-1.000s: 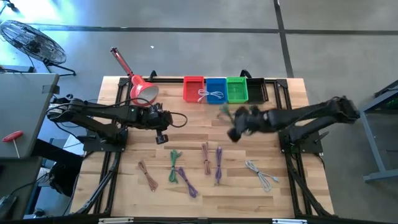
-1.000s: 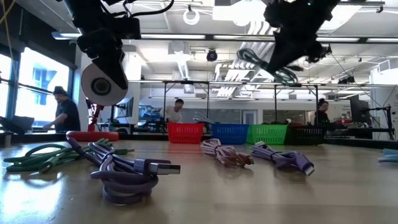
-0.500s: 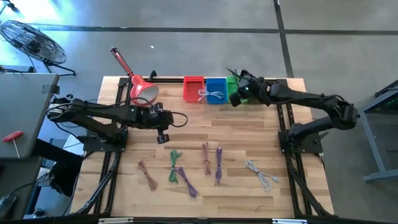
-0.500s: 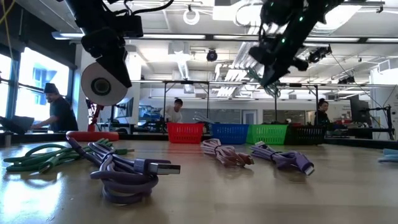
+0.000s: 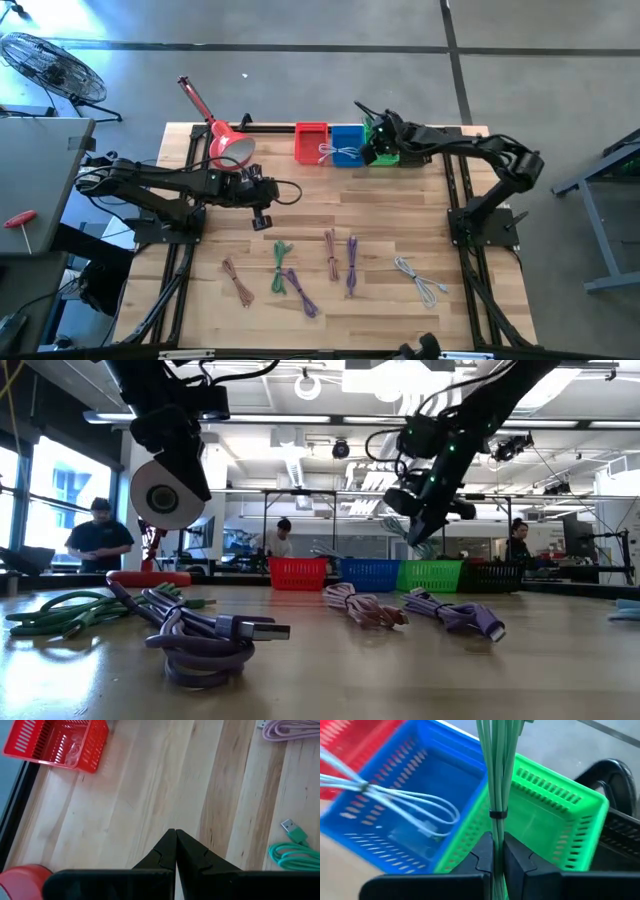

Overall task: Pick & Place USB Port
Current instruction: Put the right green charger cable into the green bin, then put the blue charger cable into the blue bin

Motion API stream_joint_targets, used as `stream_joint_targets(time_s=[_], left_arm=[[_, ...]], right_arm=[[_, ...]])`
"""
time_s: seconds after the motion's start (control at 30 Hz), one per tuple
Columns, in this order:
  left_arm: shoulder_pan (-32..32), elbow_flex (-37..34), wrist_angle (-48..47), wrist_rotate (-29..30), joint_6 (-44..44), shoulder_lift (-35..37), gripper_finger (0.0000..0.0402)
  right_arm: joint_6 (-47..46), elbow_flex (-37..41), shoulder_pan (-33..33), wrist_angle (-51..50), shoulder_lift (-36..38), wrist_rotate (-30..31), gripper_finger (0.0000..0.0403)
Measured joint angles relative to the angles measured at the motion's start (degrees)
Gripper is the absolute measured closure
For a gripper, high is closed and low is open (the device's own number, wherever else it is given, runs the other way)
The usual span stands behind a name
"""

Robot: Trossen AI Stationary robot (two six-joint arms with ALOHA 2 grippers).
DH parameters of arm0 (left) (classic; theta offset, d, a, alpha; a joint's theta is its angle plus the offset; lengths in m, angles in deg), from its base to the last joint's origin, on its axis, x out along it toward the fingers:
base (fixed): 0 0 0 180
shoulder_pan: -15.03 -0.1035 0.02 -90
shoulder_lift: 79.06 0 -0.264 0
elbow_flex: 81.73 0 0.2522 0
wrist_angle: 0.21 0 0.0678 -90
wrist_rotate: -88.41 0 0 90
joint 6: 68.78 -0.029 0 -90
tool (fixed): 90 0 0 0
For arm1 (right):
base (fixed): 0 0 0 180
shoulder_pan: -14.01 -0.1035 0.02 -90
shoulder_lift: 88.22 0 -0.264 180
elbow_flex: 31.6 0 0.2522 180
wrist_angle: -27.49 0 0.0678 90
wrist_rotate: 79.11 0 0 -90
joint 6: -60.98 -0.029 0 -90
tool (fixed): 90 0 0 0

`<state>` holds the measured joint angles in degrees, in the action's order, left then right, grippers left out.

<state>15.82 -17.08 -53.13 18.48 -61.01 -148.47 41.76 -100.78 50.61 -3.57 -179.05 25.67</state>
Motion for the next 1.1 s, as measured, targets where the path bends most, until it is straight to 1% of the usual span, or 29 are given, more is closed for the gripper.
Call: stream_joint_targets(time_s=[0.27, 0.33, 0.53, 0.63, 0.8, 0.9, 0.97, 1.0, 1.1], left_arm=[[0.0, 0.0, -0.38, 0.0, -0.61, 0.0, 0.0401], [0.0, 0.0, -0.37, 0.02, -0.61, 0.0, 0.0401], [0.0, 0.0, -0.39, 0.0, -0.61, 0.0, 0.0401], [0.0, 0.0, -0.37, 0.0, -0.61, 0.0, 0.0401], [0.0, 0.0, -0.39, -0.02, -0.61, 0.0, 0.0401], [0.0, 0.0, -0.39, -0.02, -0.61, 0.0, 0.0401], [0.0, 0.02, -0.41, -0.02, -0.61, 0.0, 0.0401], [0.0, 0.02, -0.53, -0.02, -0.61, 0.0, 0.0401], [0.0, 0.02, -1.48, -0.03, -0.6, 0.0, 0.0401]], right_arm=[[-0.27, 0.0, 0.92, -0.23, -2.97, -1.43, 0.0393], [-0.28, 0.0, 1.0, -0.45, -3.69, -1.79, 0.0388], [-0.2, 0.0, 1.05, 0.83, -4.17, -2.0, 0.0324], [-0.2, 0.0, 1.05, 1.41, -4.13, -3.44, 0.0296], [0.09, 0.0, 1.01, 2.33, -3.82, -4.13, 0.0254], [0.19, 0.0, 1.33, 3.08, -2.39, -7.06, 0.0239], [0.23, 0.0, 1.9, 3.23, -0.52, -10.65, 0.0235], [0.23, 0.0, 2.28, 3.24, 0.58, -13.1, 0.0235], [0.62, 0.0, 3.53, 2.9, 4.74, -23.3, 0.0236]])
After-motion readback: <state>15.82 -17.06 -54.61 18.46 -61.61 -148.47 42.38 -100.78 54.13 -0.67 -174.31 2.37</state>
